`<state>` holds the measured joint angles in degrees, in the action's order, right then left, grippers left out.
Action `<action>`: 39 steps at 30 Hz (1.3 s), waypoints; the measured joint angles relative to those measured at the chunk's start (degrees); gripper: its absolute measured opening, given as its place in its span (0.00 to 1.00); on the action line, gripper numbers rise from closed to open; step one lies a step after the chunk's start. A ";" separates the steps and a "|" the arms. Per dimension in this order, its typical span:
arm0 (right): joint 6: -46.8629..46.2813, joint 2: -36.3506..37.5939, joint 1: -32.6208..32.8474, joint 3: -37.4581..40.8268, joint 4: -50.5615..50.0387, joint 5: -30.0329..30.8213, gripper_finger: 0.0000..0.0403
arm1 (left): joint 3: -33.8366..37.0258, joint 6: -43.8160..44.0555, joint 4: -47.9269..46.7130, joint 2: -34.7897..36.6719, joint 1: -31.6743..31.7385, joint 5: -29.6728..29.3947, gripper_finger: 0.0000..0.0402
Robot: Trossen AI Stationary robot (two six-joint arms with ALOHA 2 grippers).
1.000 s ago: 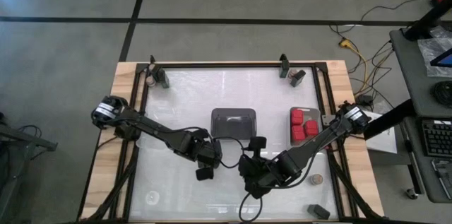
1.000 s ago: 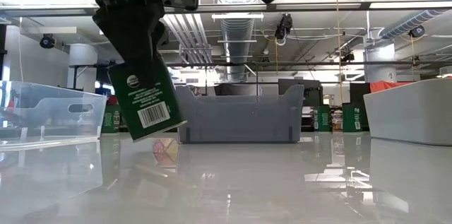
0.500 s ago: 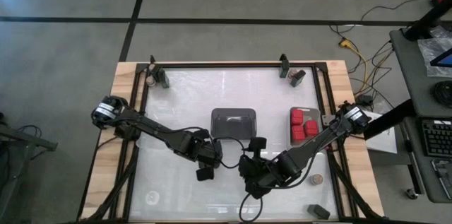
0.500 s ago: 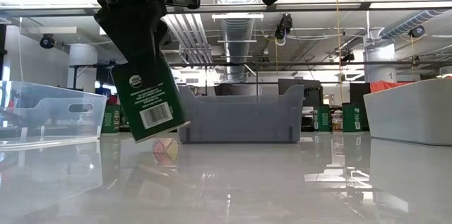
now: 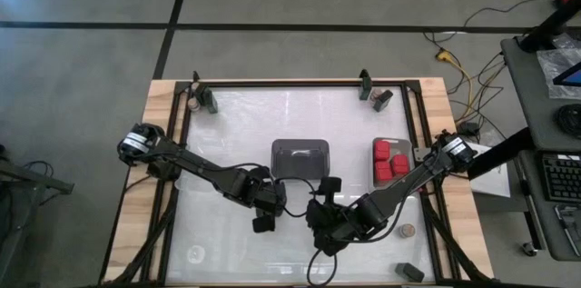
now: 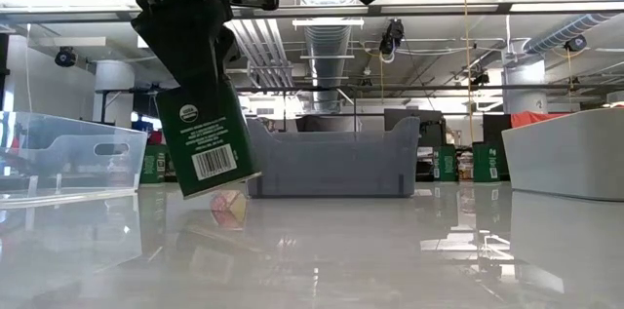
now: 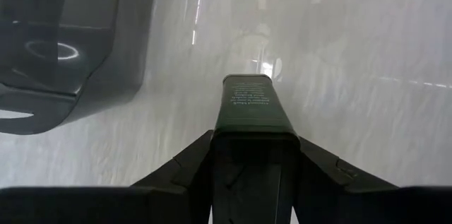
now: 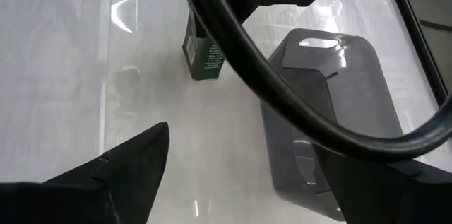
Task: Sort spices by type
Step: Put the green spice can into the gray bin
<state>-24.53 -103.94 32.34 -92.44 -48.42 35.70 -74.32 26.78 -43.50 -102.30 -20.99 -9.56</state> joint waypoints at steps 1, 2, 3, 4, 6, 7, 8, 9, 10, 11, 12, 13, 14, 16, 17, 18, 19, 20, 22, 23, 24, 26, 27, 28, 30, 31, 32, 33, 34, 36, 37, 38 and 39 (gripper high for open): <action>0.00 0.00 0.00 0.00 0.06 -0.04 0.84 | 0.00 -0.19 0.04 0.00 0.00 0.00 0.34; 0.00 0.00 0.00 0.00 0.18 -0.19 0.84 | 0.00 -0.43 0.18 0.00 0.00 -0.01 0.34; 0.02 0.00 0.00 0.00 0.31 -0.22 0.84 | 0.00 -0.70 0.44 0.00 0.00 -0.02 0.34; 0.04 0.00 0.00 0.00 0.44 -0.24 0.84 | 0.00 -0.84 0.61 0.00 0.00 -0.02 0.34; 0.07 0.00 0.00 0.00 0.57 -0.35 0.85 | 0.00 -1.02 0.62 0.00 0.00 -0.02 0.34; 0.07 0.00 0.00 0.00 0.63 -0.37 0.85 | 0.00 -1.11 0.63 0.00 0.00 -0.02 0.34; 0.07 0.00 0.00 0.00 0.61 -0.39 0.86 | 0.00 -1.26 0.64 -0.02 0.00 -0.02 0.34; 0.08 0.00 0.00 0.00 0.63 -0.44 0.86 | 0.00 -1.32 0.65 -0.02 0.00 -0.02 0.34; 0.07 0.00 0.00 0.00 0.69 -0.64 0.86 | 0.00 -1.45 0.68 -0.02 0.00 -0.02 0.34; 0.07 0.00 -0.03 0.00 0.80 -0.89 0.85 | 0.00 -1.50 0.68 -0.02 0.00 -0.02 0.34; -0.11 0.00 -0.11 0.00 0.85 -1.28 0.85 | 0.00 -1.50 0.68 -0.02 0.00 -0.01 0.34; -0.88 0.00 -0.20 0.00 0.91 -1.70 0.85 | 0.00 -1.50 0.68 -0.04 0.00 -0.02 0.34; -1.71 0.00 -0.39 0.00 1.05 -2.01 0.85 | 0.00 -1.50 0.70 -0.04 0.00 -0.01 0.35; -2.71 0.00 -0.84 0.00 1.20 -2.89 0.86 | 0.00 -1.76 0.78 -0.04 0.00 0.00 0.38; -2.66 0.00 -1.05 0.00 1.34 -3.15 0.87 | 0.00 -1.94 0.83 -0.04 0.00 0.00 0.40; -2.49 0.00 -1.22 0.00 1.46 -3.17 0.88 | 0.00 -2.06 0.84 -0.04 0.00 0.00 0.43; -2.25 0.00 -1.41 0.00 1.59 -3.17 0.88 | 0.00 -2.12 0.81 -0.04 0.00 0.00 0.45; -1.83 0.00 -1.61 0.00 1.81 -3.17 0.89 | 0.00 -2.29 0.81 -0.02 0.00 0.00 0.48; -0.98 0.00 -1.84 0.00 2.95 -3.17 0.89 | 0.00 -2.73 0.57 0.24 0.00 -0.01 0.53; -0.25 0.00 -1.96 0.00 3.60 -3.17 0.89 | 0.02 -2.75 0.43 0.62 -0.02 0.00 0.55; 0.29 0.00 -2.05 0.00 4.48 -3.19 0.89 | 0.02 -2.75 0.18 1.21 -0.04 0.00 0.57; 1.95 -0.14 -2.42 0.15 7.30 -3.53 0.89 | 0.02 -2.73 -1.14 3.08 -0.23 -0.04 0.61; 2.74 -0.44 -2.76 0.18 8.71 -4.23 0.89 | 0.02 -2.72 -1.96 4.24 -0.42 -0.20 0.62; 3.33 -0.77 -3.09 0.20 9.96 -4.86 0.89 | 0.02 -2.61 -2.79 5.51 -0.76 -0.84 0.63; 4.98 -1.90 -3.68 0.26 12.07 -6.11 0.89 | 0.02 -2.16 -4.47 8.28 -1.74 -2.96 0.63; 5.55 -2.55 -3.99 0.26 13.39 -6.19 0.89 | 0.11 -1.85 -5.32 9.89 -2.47 -4.01 0.63; 5.90 -3.01 -4.31 0.26 14.29 -6.22 0.89 | 0.43 -1.59 -5.74 11.51 -3.30 -5.00 0.63; 6.11 -3.25 -4.57 0.29 14.49 -6.55 0.89 | 0.84 -1.35 -5.83 13.06 -4.09 -5.93 0.63; 6.11 -3.59 -4.93 0.33 14.79 -7.00 0.89 | 1.50 -1.10 -5.31 14.84 -5.04 -6.70 0.63; 6.06 -4.07 -5.47 0.22 16.11 -7.38 0.89 | 3.86 -0.53 -3.98 18.32 -6.85 -7.58 0.62; 5.95 -4.13 -5.67 0.22 16.35 -7.46 0.89 | 5.58 -0.07 -2.59 20.02 -7.70 -7.83 0.62; 5.92 -4.15 -5.84 0.22 16.71 -7.68 0.89 | 7.53 0.44 -0.59 21.73 -8.52 -8.14 0.62; 5.95 -4.15 -6.11 0.22 17.59 -8.21 0.89 | 9.81 0.88 1.69 23.65 -9.35 -8.49 0.61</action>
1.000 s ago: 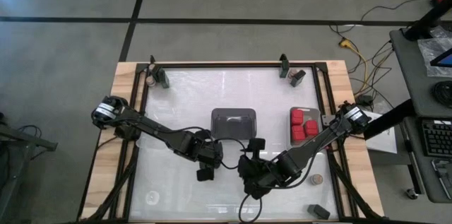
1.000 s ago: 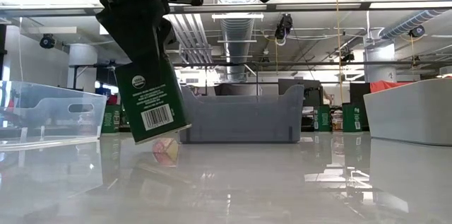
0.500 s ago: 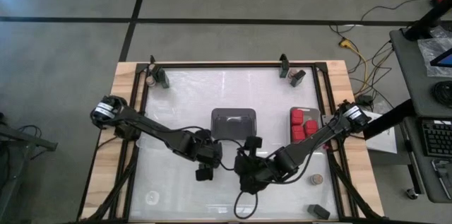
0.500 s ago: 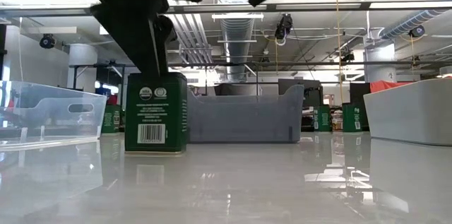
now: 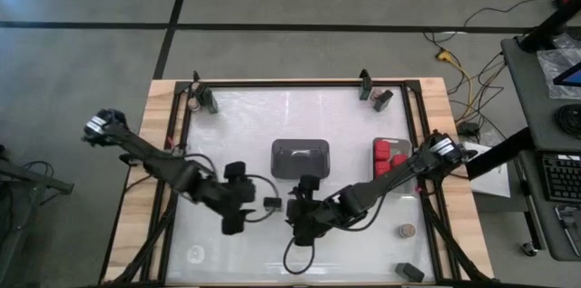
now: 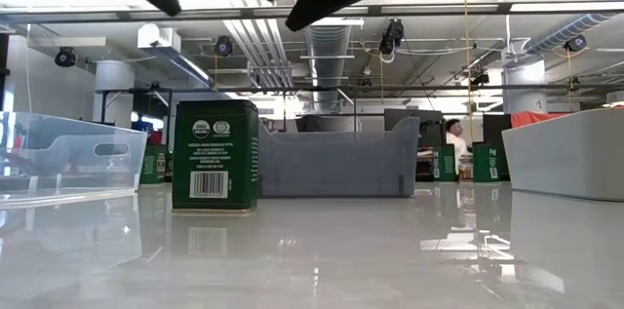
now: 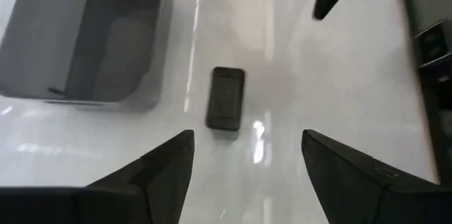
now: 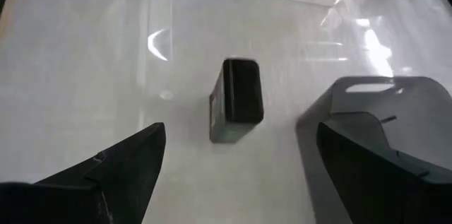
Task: Sort spices by type
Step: Put the green spice can into the gray bin
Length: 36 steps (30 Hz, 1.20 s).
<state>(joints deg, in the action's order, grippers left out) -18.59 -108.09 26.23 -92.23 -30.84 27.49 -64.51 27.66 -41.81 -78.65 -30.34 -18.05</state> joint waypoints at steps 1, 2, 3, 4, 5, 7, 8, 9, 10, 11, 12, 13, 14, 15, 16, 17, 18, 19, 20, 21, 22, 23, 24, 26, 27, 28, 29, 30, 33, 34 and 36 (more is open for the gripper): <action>0.11 0.02 -0.27 -0.07 0.82 -1.15 0.89 | 2.33 0.28 2.09 1.71 -0.75 -0.57 0.61; 0.12 -0.11 -0.59 -0.09 1.46 -2.16 0.89 | 4.68 0.35 4.45 3.52 -1.23 -1.11 0.61; 0.13 -0.68 -0.97 -0.11 2.59 -2.50 0.89 | 7.06 0.38 7.24 5.27 -1.81 -1.48 0.61; 0.19 -1.27 -1.26 -0.27 3.71 -3.03 0.89 | 9.45 0.38 9.86 6.91 -2.22 -1.82 0.60; 0.47 -2.10 -1.65 -0.49 4.17 -4.03 0.89 | 11.83 0.39 12.12 8.41 -2.38 -2.20 0.60; 0.66 -4.11 -2.38 -1.72 3.79 -5.11 0.89 | 16.13 0.45 17.37 11.32 -2.41 -2.44 0.60; 0.88 -4.99 -2.70 -2.48 3.73 -5.29 0.89 | 18.07 0.49 19.78 12.71 -2.51 -2.45 0.60; 1.51 -5.70 -3.00 -3.35 3.49 -5.53 0.89 | 19.97 0.50 21.79 14.04 -2.50 -2.49 0.60; 1.87 -6.24 -3.30 -4.37 3.07 -5.97 0.89 | 21.70 0.50 23.64 15.28 -2.59 -2.46 0.60; 2.09 -6.81 -3.68 -5.60 2.50 -6.62 0.89 | 23.31 0.62 25.20 16.30 -2.93 -2.46 0.60; 2.04 -7.32 -4.02 -6.83 1.78 -7.18 0.89 | 25.23 1.09 26.68 17.44 -3.20 -2.44 0.60; 1.91 -7.64 -4.28 -7.76 0.74 -7.78 0.89 | 27.04 1.38 28.68 18.22 -3.36 -2.45 0.60; 1.92 -8.17 -4.60 -8.45 -0.27 -8.18 0.89 | 28.71 1.34 31.82 18.82 -3.57 -2.45 0.60; 2.06 -8.61 -4.85 -9.00 -0.53 -8.26 0.89 | 30.46 1.12 35.11 19.39 -3.80 -2.44 0.60; 2.16 -9.10 -5.15 -9.41 -0.48 -8.49 0.89 | 32.21 0.59 38.36 19.84 -3.91 -2.52 0.60; 2.17 -9.56 -5.45 -9.86 -0.49 -8.55 0.89 | 33.88 -0.24 41.69 20.01 -3.90 -2.63 0.60; 2.13 -10.15 -5.82 -10.43 -0.53 -8.65 0.89 | 35.31 -1.19 44.93 19.94 -3.90 -2.62 0.60; 2.12 -10.77 -6.16 -11.07 -0.49 -8.81 0.89 | 36.69 -1.88 47.51 19.91 -3.89 -2.60 0.60; 2.14 -11.44 -6.45 -11.64 -0.14 -9.17 0.89 | 37.93 -2.32 49.10 19.95 -3.89 -2.63 0.60; 2.12 -12.06 -6.61 -12.02 0.05 -9.55 0.89 | 38.67 -2.41 50.02 19.75 -3.89 -2.66 0.60; 2.13 -13.04 -6.71 -12.45 -0.24 -9.45 0.89 | 39.13 -2.49 50.89 19.58 -3.89 -2.62 0.60; 2.16 -14.13 -6.84 -12.94 -0.43 -9.25 0.89 | 39.56 -2.42 50.96 19.60 -3.89 -2.64 0.60; 2.15 -15.07 -6.90 -13.33 -0.65 -9.29 0.89 | 39.84 -2.16 50.82 19.61 -3.89 -2.64 0.60; 2.14 -16.50 -7.15 -14.02 -2.33 -9.35 0.89 | 40.16 -1.76 50.92 19.32 -3.91 -2.62 0.60; 2.14 -17.00 -7.25 -14.41 -2.60 -9.45 0.89 | 40.36 -1.74 50.82 19.32 -4.04 -2.60 0.60; 2.12 -17.16 -7.37 -14.69 -2.31 -9.49 0.88 | 40.48 -1.70 50.79 19.26 -4.13 -2.58 0.60; 2.12 -17.16 -7.51 -14.97 -2.53 -9.53 0.88 | 40.54 -1.69 50.95 19.04 -4.13 -2.58 0.60; 2.10 -17.18 -7.66 -15.31 -2.95 -9.51 0.87 | 40.69 -1.72 50.94 18.95 -4.14 -2.60 0.60; 1.98 -17.18 -7.77 -15.38 -3.05 -9.50 0.83 | 41.25 -1.79 50.88 18.95 -4.16 -2.63 0.60; 1.82 -17.26 -7.78 -15.33 -3.21 -9.51 0.81 | 41.49 -1.82 50.94 18.95 -4.19 -3.06 0.60; 1.64 -17.29 -7.77 -15.30 -3.21 -9.68 0.77 | 42.10 -1.86 50.83 18.99 -4.24 -4.08 0.60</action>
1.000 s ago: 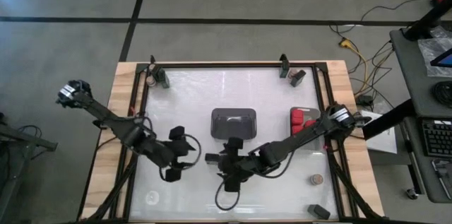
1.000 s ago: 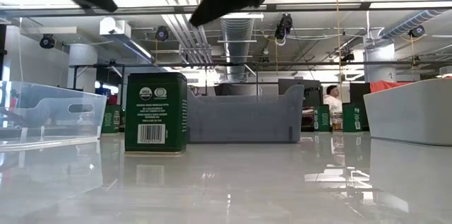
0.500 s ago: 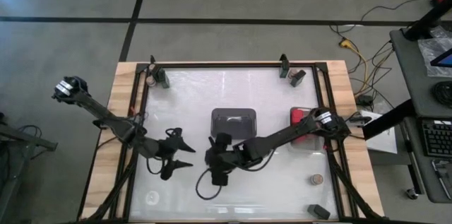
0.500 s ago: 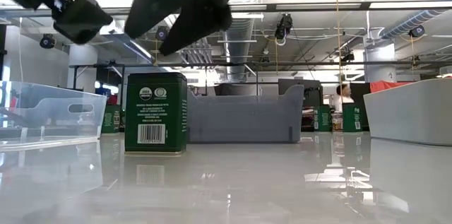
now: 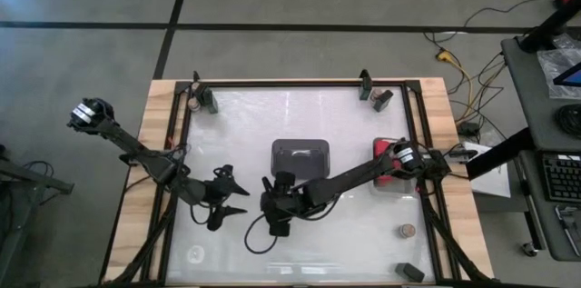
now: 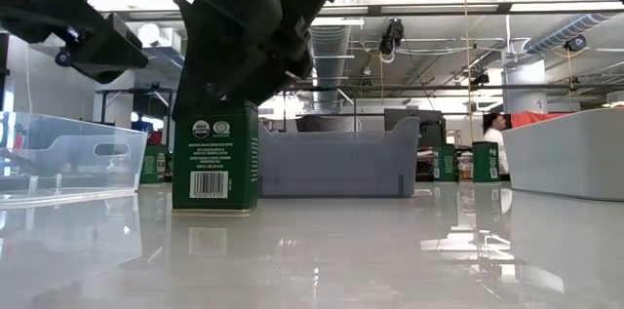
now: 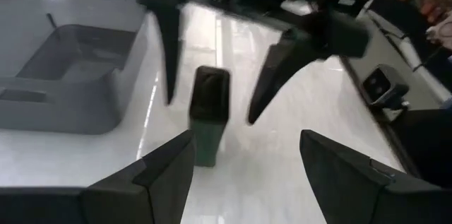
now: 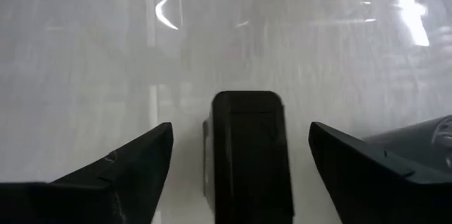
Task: Sort spices by type
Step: Put the green spice can into the gray bin
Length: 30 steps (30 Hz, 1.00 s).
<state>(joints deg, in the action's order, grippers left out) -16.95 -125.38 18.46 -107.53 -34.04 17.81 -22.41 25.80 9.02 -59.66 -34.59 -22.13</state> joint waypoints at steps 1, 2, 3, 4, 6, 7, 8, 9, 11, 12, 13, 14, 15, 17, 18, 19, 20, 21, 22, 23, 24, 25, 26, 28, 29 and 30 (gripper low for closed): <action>-0.02 0.00 -0.02 0.00 0.02 -0.03 0.75 | 0.30 -0.04 0.00 0.00 -0.02 -0.65 0.60; -0.02 0.00 0.00 0.00 0.06 -0.03 0.73 | 0.54 -0.06 0.07 0.00 0.00 -1.20 0.60; -0.02 0.00 0.00 0.00 0.04 -0.03 0.71 | 0.84 -0.08 0.38 0.00 0.00 -1.75 0.60; -0.04 0.00 0.00 0.00 0.01 -0.05 0.69 | 1.10 -0.19 0.59 0.00 0.00 -2.29 0.60; -0.10 -0.04 -0.02 0.00 -0.07 -0.05 0.64 | 1.39 -0.24 0.80 0.00 0.00 -2.47 0.60; -0.12 -0.04 -0.02 0.00 -0.06 -0.05 0.62 | 1.44 -0.24 0.99 0.00 0.00 -2.47 0.60; -0.13 -0.04 -0.02 0.00 -0.01 -0.05 0.59 | 1.45 -0.24 1.04 0.00 0.00 -2.47 0.60; -0.13 -0.04 -0.03 0.00 0.02 -0.03 0.57 | 1.46 -0.24 1.03 0.00 0.00 -2.47 0.60; -0.24 -0.04 -0.13 0.00 -0.02 -0.05 0.53 | 1.47 -0.24 1.03 0.00 0.00 -2.47 0.60; -0.36 -0.04 -0.13 0.02 -0.08 -0.05 0.52 | 1.49 -0.24 1.03 0.00 0.00 -2.47 0.60; -0.39 -0.04 -0.13 0.06 -0.10 -0.05 0.50 | 1.49 -0.24 0.99 0.00 0.00 -2.47 0.60; -0.39 -0.04 -0.13 0.09 -0.07 -0.05 0.49 | 1.49 -0.24 0.98 0.00 0.00 -2.49 0.60; -0.39 -0.04 -0.13 0.12 -0.05 -0.05 0.47 | 1.49 -0.24 0.98 0.00 0.00 -2.48 0.60; -0.39 -0.04 -0.13 0.26 -0.07 -0.03 0.45 | 1.49 -0.36 1.05 0.00 0.00 -2.49 0.60; -0.42 -0.04 -0.13 0.34 -0.08 -0.08 0.44 | 1.49 -0.72 1.04 0.02 0.00 -2.49 0.60; -0.42 -0.04 -0.13 0.45 -0.06 -0.28 0.43 | 1.47 -1.09 1.00 0.16 0.00 -2.49 0.60; -0.44 -0.04 -0.13 0.58 -0.05 -0.38 0.42 | 1.37 -1.64 0.85 0.48 0.00 -2.49 0.60; -0.44 -0.04 -0.13 0.68 -0.07 -0.38 0.41 | 1.01 -2.53 0.44 0.97 0.00 -2.49 0.60; -0.42 -0.04 -0.11 0.68 -0.15 -0.38 0.39 | 0.61 -3.66 0.48 1.68 0.00 -2.45 0.60; -0.42 -0.04 -0.07 0.68 -0.18 -0.43 0.38 | 0.22 -4.67 0.51 2.52 0.00 -2.46 0.60; -0.44 -0.04 -0.05 0.68 -0.25 -0.46 0.37 | -0.10 -5.57 0.46 3.38 0.00 -2.47 0.60; -0.44 0.01 0.00 0.68 -0.33 -0.48 0.36 | -0.29 -6.37 0.30 4.23 0.00 -2.45 0.60; -0.47 0.16 0.12 0.64 -0.55 -0.51 0.35 | -0.31 -6.98 -0.02 5.05 0.00 -2.45 0.60; -0.51 0.53 0.51 -0.03 -1.93 -0.60 0.33 | -0.31 -7.85 -0.21 6.73 0.00 -2.43 0.60; -0.50 0.86 0.72 -0.31 -2.38 -0.65 0.32 | -0.31 -8.20 -0.55 7.50 0.00 -2.44 0.60; -0.51 1.19 0.98 -0.71 -2.81 -0.64 0.32 | -0.31 -8.45 -1.31 8.10 0.00 -2.45 0.60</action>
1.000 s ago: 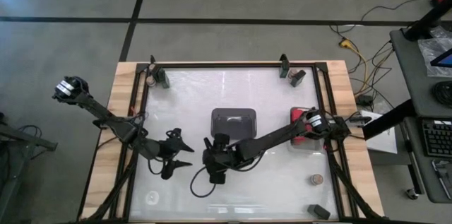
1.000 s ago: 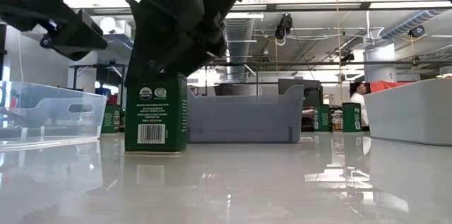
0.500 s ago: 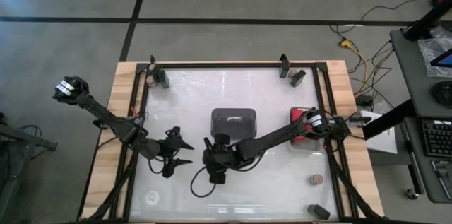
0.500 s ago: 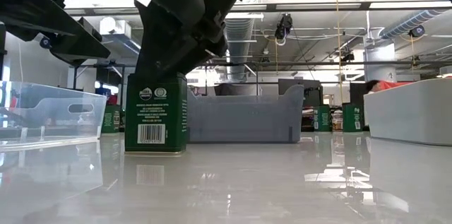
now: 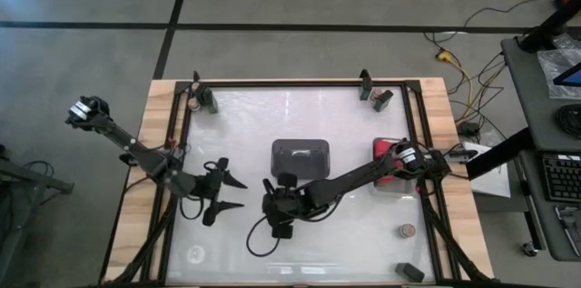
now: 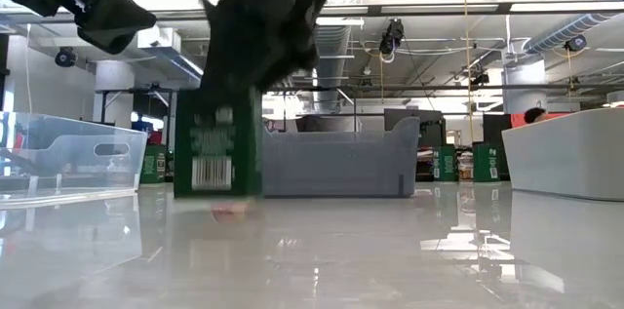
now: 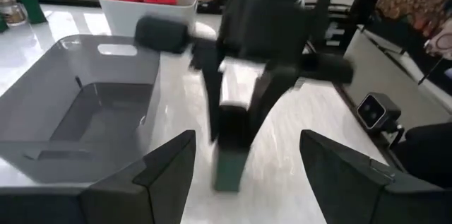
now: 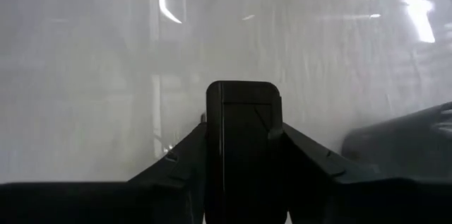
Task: Sort spices by type
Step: Put the green spice can into the gray bin
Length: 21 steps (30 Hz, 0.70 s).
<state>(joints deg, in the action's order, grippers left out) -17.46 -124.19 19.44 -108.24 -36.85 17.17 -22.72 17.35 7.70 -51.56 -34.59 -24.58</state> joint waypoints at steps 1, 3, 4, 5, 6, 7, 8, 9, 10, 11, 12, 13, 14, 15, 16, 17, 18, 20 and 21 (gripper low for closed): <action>-0.08 0.57 0.24 -0.33 -0.33 0.01 0.32 | 0.00 -0.19 -0.68 0.52 0.00 0.01 0.60; -1.00 1.81 0.75 -0.69 -1.59 0.04 0.33 | 0.04 -0.36 -1.38 1.51 0.00 0.00 0.60; -1.59 2.59 0.99 -0.82 -2.50 0.05 0.34 | 0.04 -0.36 -1.22 2.00 0.00 0.02 0.60; -2.41 3.19 1.22 -0.91 -3.35 0.15 0.35 | 0.04 -0.37 -1.30 2.36 -0.03 0.02 0.60; -3.05 4.16 1.48 -0.97 -4.35 0.36 0.35 | 0.07 -0.62 -1.22 2.58 -0.10 0.02 0.60; -4.26 5.13 1.71 -0.95 -5.76 0.56 0.35 | 0.27 -1.03 -1.13 2.67 -0.11 0.02 0.60; -5.68 6.09 1.85 -0.95 -7.19 0.81 0.35 | 0.57 -1.29 -1.05 2.67 -0.11 -0.03 0.60; -7.40 7.32 1.97 -0.95 -8.50 0.92 0.35 | 0.74 -1.36 -0.54 2.51 -0.11 -0.15 0.60; -9.00 8.46 2.10 -0.95 -9.82 1.17 0.34 | 0.87 -1.40 -0.07 2.33 -0.11 -0.20 0.60; -10.47 9.68 2.38 -0.95 -11.44 2.10 0.34 | 1.05 -1.41 0.58 2.09 -0.11 -0.27 0.60; -11.98 10.93 2.65 -0.95 -13.25 3.45 0.33 | 1.13 -1.53 1.15 1.74 -0.11 -0.37 0.60; -13.50 11.99 2.88 -0.89 -15.16 5.22 0.33 | 1.35 -1.88 1.68 1.35 -0.11 -0.39 0.60; -15.45 13.07 3.06 -0.88 -17.24 7.23 0.33 | 1.64 -2.17 1.86 1.09 -0.11 -0.39 0.60; -17.84 14.21 3.24 -0.83 -19.74 9.13 0.33 | 1.88 -2.53 2.42 0.83 -0.11 -0.37 0.60; -20.59 15.26 3.43 -0.74 -22.57 11.15 0.33 | 2.00 -2.89 3.16 0.61 -0.11 -0.39 0.60; -23.69 16.12 3.53 -0.61 -25.54 13.19 0.33 | 2.13 -3.05 3.84 0.53 -0.11 -0.38 0.60; -26.76 16.91 3.57 -0.50 -28.28 15.12 0.34 | 2.30 -3.26 4.36 0.51 -0.11 -0.38 0.60; -33.40 18.14 3.49 -0.02 -34.20 18.72 0.35 | 2.64 -3.38 4.64 0.51 -0.11 -0.39 0.60; -36.68 18.50 3.33 0.42 -36.81 20.46 0.35 | 2.76 -3.48 4.69 0.54 -0.11 -0.37 0.60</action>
<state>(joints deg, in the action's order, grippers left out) -54.14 -105.69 22.77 -107.81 -73.66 37.63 -19.96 13.88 12.39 -51.02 -34.70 -24.95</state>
